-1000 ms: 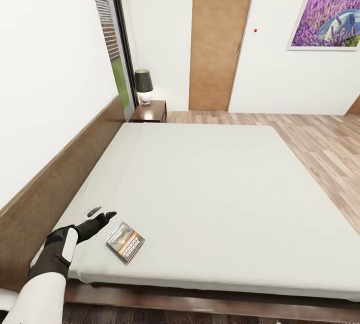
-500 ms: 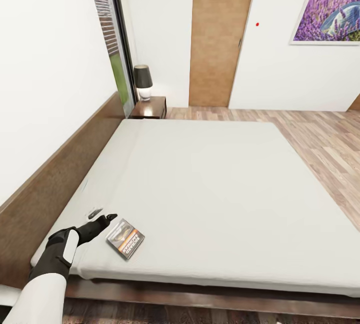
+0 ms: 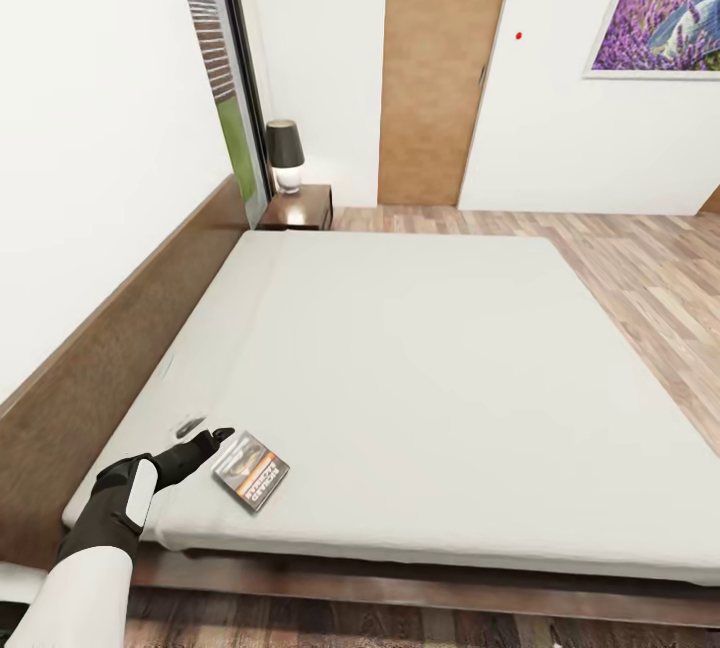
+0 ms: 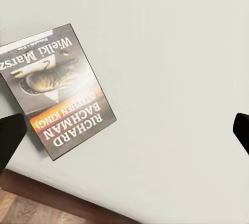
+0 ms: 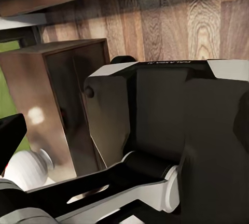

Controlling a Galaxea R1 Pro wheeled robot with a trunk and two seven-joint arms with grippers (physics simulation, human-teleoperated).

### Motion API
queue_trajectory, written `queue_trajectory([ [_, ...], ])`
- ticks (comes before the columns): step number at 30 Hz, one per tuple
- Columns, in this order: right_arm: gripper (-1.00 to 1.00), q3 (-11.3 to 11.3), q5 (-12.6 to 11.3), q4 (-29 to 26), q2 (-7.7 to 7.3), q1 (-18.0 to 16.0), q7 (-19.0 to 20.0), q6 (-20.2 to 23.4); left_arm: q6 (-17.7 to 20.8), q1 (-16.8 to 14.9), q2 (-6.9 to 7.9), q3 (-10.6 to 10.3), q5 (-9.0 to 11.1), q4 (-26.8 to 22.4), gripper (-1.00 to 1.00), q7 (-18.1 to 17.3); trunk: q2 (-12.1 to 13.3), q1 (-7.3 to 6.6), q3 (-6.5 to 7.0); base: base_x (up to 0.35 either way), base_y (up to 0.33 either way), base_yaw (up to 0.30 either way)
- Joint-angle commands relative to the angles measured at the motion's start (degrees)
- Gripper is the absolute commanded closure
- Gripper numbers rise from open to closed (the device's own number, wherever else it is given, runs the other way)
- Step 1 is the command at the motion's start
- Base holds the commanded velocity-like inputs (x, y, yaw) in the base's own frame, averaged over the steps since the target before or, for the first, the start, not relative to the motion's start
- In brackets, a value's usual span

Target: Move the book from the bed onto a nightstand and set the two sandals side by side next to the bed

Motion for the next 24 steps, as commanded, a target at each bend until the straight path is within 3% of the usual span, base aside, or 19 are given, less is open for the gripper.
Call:
queue_trajectory([
  [1,-1.00,-0.4,-0.3,0.2,-0.04,-0.1,0.2,0.6,0.5,-0.1,-0.02,0.2,0.5,0.0,-1.00,0.0,-0.1,0.03,-0.19,0.000,0.000,0.000],
  [24,-1.00,-0.4,-0.3,0.2,-0.05,-0.1,0.2,0.6,0.5,-0.1,-0.03,0.1,0.6,0.0,-1.00,0.0,-0.1,0.03,-2.27,0.000,0.000,0.000],
])
